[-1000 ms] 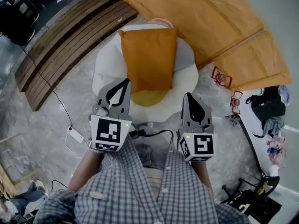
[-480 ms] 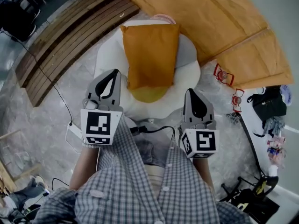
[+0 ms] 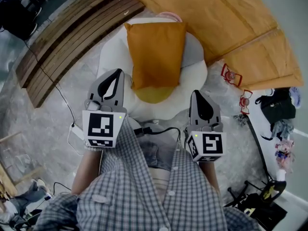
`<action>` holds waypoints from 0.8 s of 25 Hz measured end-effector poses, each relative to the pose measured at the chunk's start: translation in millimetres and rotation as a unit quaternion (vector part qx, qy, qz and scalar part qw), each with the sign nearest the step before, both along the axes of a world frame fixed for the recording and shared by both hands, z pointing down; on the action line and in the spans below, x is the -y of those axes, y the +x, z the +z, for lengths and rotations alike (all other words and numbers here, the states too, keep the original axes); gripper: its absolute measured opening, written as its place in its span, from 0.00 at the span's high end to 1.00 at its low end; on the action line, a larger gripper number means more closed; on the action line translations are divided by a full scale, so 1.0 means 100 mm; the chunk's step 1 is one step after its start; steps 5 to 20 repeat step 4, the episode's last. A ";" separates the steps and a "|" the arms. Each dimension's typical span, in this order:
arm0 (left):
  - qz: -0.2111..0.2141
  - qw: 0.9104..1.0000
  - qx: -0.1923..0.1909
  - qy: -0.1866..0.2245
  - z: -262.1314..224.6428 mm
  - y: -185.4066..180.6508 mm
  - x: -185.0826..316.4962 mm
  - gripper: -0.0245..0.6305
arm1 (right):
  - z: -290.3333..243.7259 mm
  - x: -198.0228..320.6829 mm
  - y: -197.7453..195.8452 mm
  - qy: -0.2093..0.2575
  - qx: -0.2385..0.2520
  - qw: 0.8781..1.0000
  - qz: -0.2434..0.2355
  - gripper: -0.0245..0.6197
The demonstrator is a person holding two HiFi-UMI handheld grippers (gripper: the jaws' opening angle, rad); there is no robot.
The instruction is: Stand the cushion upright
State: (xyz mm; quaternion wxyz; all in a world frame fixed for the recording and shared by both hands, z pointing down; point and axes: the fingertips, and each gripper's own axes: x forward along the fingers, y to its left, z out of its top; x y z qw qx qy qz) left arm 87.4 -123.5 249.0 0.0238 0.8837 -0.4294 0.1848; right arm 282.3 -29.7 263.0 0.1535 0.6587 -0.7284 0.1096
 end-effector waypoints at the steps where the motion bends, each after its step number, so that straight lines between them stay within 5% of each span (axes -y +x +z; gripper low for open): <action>1: 0.000 1.000 0.000 0.000 0.00 0.00 0.01 0.95 | 0.01 0.00 -0.01 -0.001 0.002 1.000 0.000 0.95; 20: 0.000 1.000 -0.002 0.000 0.00 -0.01 0.03 0.95 | 0.06 0.00 -0.04 -0.006 0.005 1.000 -0.001 0.95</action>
